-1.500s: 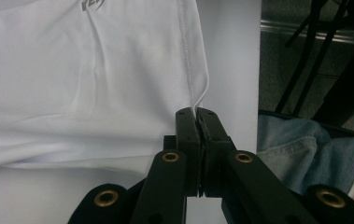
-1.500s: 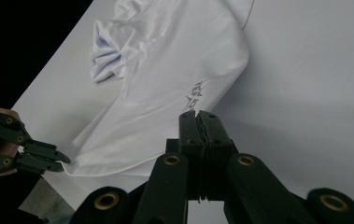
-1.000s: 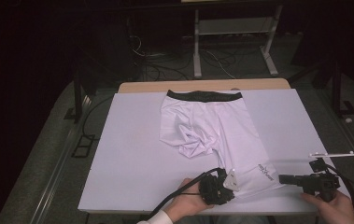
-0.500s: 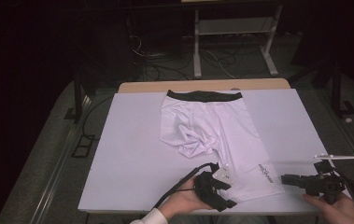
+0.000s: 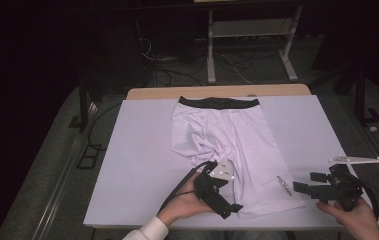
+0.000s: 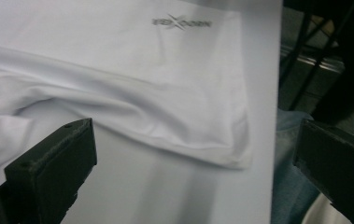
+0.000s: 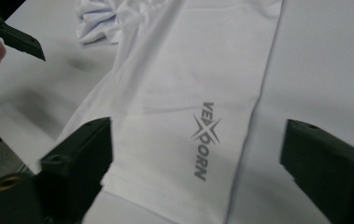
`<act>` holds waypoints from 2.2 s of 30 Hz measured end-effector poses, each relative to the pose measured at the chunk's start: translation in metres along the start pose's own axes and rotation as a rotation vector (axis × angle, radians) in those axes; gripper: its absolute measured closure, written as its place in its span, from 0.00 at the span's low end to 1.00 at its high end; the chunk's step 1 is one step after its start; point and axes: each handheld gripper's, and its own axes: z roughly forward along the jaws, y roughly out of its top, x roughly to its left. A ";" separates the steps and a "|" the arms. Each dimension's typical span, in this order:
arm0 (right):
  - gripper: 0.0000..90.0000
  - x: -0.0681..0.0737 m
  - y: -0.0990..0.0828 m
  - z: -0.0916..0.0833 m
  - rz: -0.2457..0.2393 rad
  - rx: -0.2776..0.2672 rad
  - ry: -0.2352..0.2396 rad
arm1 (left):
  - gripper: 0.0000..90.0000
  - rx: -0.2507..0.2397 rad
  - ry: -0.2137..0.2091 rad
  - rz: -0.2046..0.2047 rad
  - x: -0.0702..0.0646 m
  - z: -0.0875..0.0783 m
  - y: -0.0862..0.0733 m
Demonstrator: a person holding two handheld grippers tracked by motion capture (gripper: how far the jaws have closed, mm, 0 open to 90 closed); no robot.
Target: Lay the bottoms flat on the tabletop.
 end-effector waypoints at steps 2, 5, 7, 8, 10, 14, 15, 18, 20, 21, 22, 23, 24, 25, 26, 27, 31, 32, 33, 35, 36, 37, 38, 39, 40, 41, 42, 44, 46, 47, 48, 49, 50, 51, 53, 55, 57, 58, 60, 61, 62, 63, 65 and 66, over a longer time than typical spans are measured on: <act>0.00 0.004 0.004 0.003 -0.024 0.003 0.004 | 0.00 -0.011 0.024 -0.008 0.005 -0.009 -0.001; 0.00 0.007 0.011 0.005 -0.036 0.009 0.019 | 0.00 -0.023 0.064 -0.017 0.014 -0.024 -0.003; 0.00 0.009 0.017 0.007 -0.050 0.004 0.035 | 0.00 -0.035 0.088 -0.027 0.020 -0.034 -0.004; 0.00 0.010 0.021 0.007 -0.056 -0.001 0.050 | 0.00 -0.040 0.097 -0.031 0.022 -0.039 -0.004; 0.00 0.013 0.026 0.008 -0.068 -0.012 0.067 | 0.00 -0.061 0.123 -0.051 0.029 -0.050 -0.006; 0.00 0.021 0.039 0.011 -0.097 -0.014 0.077 | 0.00 -0.079 0.164 -0.071 0.039 -0.068 -0.010; 0.00 0.023 0.042 0.013 -0.101 -0.012 0.080 | 0.00 -0.082 0.169 -0.074 0.041 -0.071 -0.011; 0.00 0.028 0.050 0.017 -0.119 -0.006 0.085 | 0.00 -0.086 0.193 -0.084 0.047 -0.082 -0.015; 0.00 0.030 0.054 0.020 -0.125 -0.003 0.089 | 0.00 -0.091 0.206 -0.096 0.051 -0.086 -0.017; 0.00 0.031 0.055 0.021 -0.130 -0.003 0.090 | 0.00 -0.092 0.210 -0.101 0.053 -0.089 -0.019; 0.00 0.032 0.057 0.023 -0.133 -0.002 0.094 | 0.00 -0.094 0.215 -0.104 0.055 -0.091 -0.021; 0.00 0.032 0.058 0.025 -0.137 -0.002 0.098 | 0.00 -0.100 0.223 -0.111 0.057 -0.093 -0.023; 0.00 0.033 0.059 0.027 -0.137 0.001 0.099 | 0.00 -0.101 0.229 -0.123 0.060 -0.094 -0.026; 0.00 0.035 0.061 0.031 -0.142 0.004 0.100 | 0.00 -0.099 0.230 -0.128 0.063 -0.095 -0.028; 0.00 0.036 0.062 0.034 -0.143 0.008 0.104 | 0.00 -0.100 0.232 -0.134 0.065 -0.095 -0.030; 0.00 0.037 0.063 0.036 -0.149 0.009 0.106 | 0.00 -0.100 0.236 -0.144 0.067 -0.094 -0.034; 0.00 0.044 0.067 0.049 -0.162 0.019 0.118 | 0.00 -0.082 0.229 -0.155 0.074 -0.083 -0.042; 0.00 0.046 0.068 0.053 -0.164 0.021 0.121 | 0.00 -0.077 0.225 -0.153 0.075 -0.079 -0.044; 0.00 0.047 0.069 0.055 -0.166 0.023 0.123 | 0.00 -0.069 0.219 -0.152 0.076 -0.075 -0.045; 0.00 0.051 0.071 0.063 -0.171 0.027 0.133 | 0.00 -0.049 0.201 -0.152 0.078 -0.066 -0.047; 0.00 0.052 0.072 0.065 -0.175 0.029 0.137 | 0.01 -0.035 0.191 -0.145 0.079 -0.061 -0.048; 0.00 0.054 0.073 0.070 -0.180 0.030 0.140 | 0.02 -0.026 0.187 -0.135 0.079 -0.057 -0.049; 0.00 0.055 0.074 0.073 -0.186 0.033 0.142 | 0.03 -0.022 0.184 -0.127 0.079 -0.053 -0.050; 0.00 0.056 0.075 0.076 -0.187 0.034 0.146 | 0.05 -0.016 0.183 -0.121 0.079 -0.051 -0.050; 0.00 0.057 0.076 0.078 -0.190 0.034 0.149 | 0.06 -0.007 0.184 -0.112 0.080 -0.047 -0.051; 0.01 0.058 0.077 0.082 -0.192 0.034 0.154 | 0.08 -0.006 0.182 -0.110 0.081 -0.045 -0.051; 0.01 0.059 0.078 0.085 -0.192 0.036 0.158 | 0.10 -0.005 0.178 -0.110 0.081 -0.042 -0.052; 0.03 0.061 0.080 0.091 -0.199 0.035 0.171 | 0.15 0.004 0.178 -0.105 0.081 -0.035 -0.052; 0.03 0.063 0.081 0.096 -0.201 0.035 0.175 | 0.17 0.023 0.180 -0.094 0.082 -0.029 -0.051; 0.03 0.064 0.082 0.099 -0.203 0.032 0.179 | 0.19 0.032 0.185 -0.086 0.082 -0.026 -0.051; 0.03 0.065 0.083 0.101 -0.203 0.031 0.185 | 0.22 0.042 0.195 -0.080 0.083 -0.023 -0.050; 0.03 0.066 0.084 0.103 -0.207 0.030 0.188 | 0.25 0.053 0.207 -0.075 0.084 -0.020 -0.050; 0.03 0.067 0.085 0.104 -0.207 0.030 0.189 | 0.28 0.067 0.209 -0.067 0.084 -0.016 -0.049; 0.03 0.069 0.086 0.106 -0.204 0.029 0.193 | 0.31 0.088 0.216 -0.046 0.085 -0.013 -0.049; 0.03 0.071 0.087 0.109 -0.207 0.025 0.202 | 0.40 0.145 0.267 -0.020 0.086 -0.006 -0.048; 0.03 0.072 0.087 0.112 -0.205 0.022 0.206 | 0.48 0.129 0.271 -0.025 0.088 -0.004 -0.047; 0.03 0.073 0.087 0.115 -0.203 0.020 0.211 | 0.58 0.123 0.256 -0.022 0.091 -0.002 -0.045; 0.03 0.073 0.087 0.116 -0.199 0.021 0.212 | 0.62 0.124 0.251 -0.019 0.092 0.000 -0.043; 0.03 0.073 0.086 0.119 -0.193 0.025 0.215 | 0.70 0.134 0.261 -0.020 0.093 0.002 -0.039; 0.03 0.074 0.086 0.120 -0.191 0.023 0.215 | 0.77 0.137 0.271 -0.016 0.094 0.002 -0.038; 0.03 0.074 0.086 0.121 -0.192 0.022 0.216 | 0.83 0.142 0.300 -0.015 0.094 0.004 -0.036; 0.03 0.075 0.086 0.122 -0.188 0.027 0.216 | 0.90 0.142 0.309 -0.025 0.095 0.004 -0.036; 0.03 0.076 0.085 0.123 -0.190 0.029 0.212 | 0.92 0.143 0.312 -0.046 0.095 0.004 -0.035; 0.03 0.076 0.085 0.123 -0.188 0.028 0.215 | 0.93 0.144 0.314 -0.055 0.094 0.002 -0.035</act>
